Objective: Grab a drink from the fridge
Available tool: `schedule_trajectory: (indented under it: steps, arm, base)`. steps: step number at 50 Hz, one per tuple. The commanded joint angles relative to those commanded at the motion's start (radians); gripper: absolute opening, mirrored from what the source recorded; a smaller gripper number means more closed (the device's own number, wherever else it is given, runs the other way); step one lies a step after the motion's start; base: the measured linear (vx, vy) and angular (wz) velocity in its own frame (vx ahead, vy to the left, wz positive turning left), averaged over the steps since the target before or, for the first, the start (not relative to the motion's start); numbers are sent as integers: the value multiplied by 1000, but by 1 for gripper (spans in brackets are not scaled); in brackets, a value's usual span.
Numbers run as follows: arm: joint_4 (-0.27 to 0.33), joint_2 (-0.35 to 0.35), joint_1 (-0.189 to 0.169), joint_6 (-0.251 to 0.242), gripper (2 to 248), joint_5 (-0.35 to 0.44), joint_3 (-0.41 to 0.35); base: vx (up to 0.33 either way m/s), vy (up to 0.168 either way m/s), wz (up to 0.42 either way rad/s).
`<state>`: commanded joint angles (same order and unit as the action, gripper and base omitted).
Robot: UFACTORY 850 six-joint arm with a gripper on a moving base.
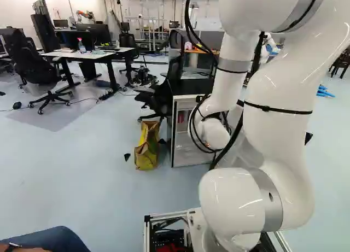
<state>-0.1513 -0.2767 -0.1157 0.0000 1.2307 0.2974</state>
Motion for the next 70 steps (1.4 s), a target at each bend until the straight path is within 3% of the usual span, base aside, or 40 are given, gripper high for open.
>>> schedule_trajectory:
  steps: [36,70]
  arm:
    - [0,94,3,0,93,-82,4]
    - [0,138,8,0,93,-180,57]
  base:
    - [0,0,0]
    - [0,0,0]
